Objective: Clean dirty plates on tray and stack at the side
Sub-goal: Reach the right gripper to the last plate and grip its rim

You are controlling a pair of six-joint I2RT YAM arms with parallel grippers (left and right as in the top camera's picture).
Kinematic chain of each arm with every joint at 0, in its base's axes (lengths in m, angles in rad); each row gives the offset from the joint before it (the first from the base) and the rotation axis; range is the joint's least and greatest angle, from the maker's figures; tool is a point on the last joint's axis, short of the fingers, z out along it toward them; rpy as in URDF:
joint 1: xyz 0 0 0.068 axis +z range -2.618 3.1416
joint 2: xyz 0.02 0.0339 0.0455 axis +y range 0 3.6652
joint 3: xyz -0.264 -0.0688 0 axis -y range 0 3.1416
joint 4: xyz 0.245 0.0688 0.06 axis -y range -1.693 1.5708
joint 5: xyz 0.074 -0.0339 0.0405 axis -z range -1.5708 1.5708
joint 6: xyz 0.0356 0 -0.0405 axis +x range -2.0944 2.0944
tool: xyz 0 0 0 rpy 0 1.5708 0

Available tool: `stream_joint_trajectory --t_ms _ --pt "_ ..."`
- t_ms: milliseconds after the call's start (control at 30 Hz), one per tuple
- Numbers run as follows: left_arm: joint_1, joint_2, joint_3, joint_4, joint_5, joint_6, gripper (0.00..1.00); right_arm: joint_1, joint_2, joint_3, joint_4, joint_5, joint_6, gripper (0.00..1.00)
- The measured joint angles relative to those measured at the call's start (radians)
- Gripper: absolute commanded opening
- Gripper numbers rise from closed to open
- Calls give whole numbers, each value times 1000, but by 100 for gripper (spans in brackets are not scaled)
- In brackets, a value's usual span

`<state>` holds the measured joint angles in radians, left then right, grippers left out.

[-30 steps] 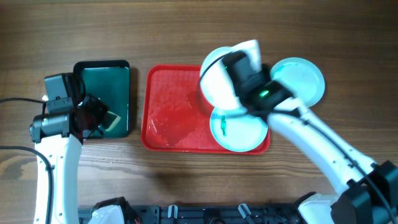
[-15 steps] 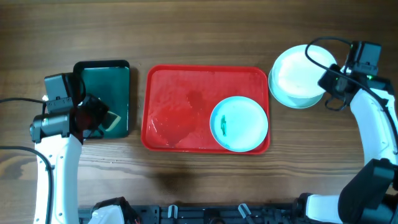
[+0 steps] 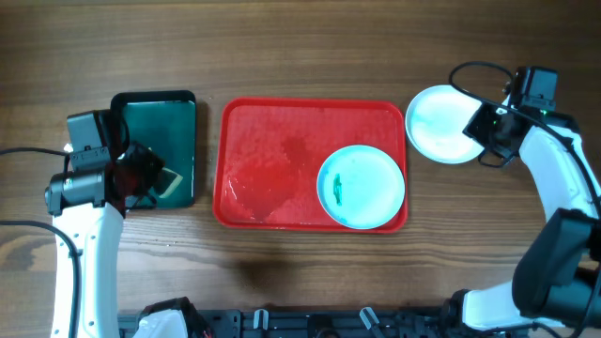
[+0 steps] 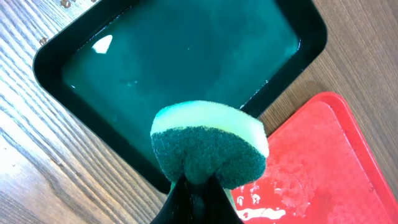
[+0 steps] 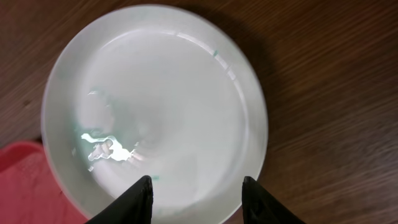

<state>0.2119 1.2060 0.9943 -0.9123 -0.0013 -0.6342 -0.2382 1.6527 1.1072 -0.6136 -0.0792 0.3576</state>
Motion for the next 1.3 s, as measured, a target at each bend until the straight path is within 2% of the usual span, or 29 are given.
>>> stream_joint_trajectory --t_ms 133,200,267,300,433,500,567,633,833,1133,1167,1300 --pt "0 0 0 1 0 0 4 15 -113 -1 -85 -95 -19 52" --pt "0 0 0 1 0 0 4 48 -192 -1 -128 -120 -24 57" --pt "0 0 0 1 0 0 4 102 -272 -1 -163 -136 -33 74" --pt "0 0 0 3 0 0 4 130 -299 -1 -174 -142 -44 77" --pt "0 0 0 4 0 0 4 264 -346 -1 -215 -140 -53 77" --pt "0 0 0 4 0 0 4 333 -343 -5 -216 -108 -53 73" --pt "0 0 0 4 0 0 4 373 -338 -14 -208 -80 -54 61" --pt "0 0 0 4 0 0 4 410 -317 -37 -186 -63 -63 55" --pt "0 0 0 7 0 0 4 454 -156 -152 -87 -39 -64 54" --pt "0 0 0 7 0 0 4 456 44 -152 -21 -33 -106 52" --pt "0 0 0 7 0 0 4 459 52 -152 -19 -36 -117 42" --pt "0 0 0 7 0 0 4 459 72 -152 -20 -54 -127 27"
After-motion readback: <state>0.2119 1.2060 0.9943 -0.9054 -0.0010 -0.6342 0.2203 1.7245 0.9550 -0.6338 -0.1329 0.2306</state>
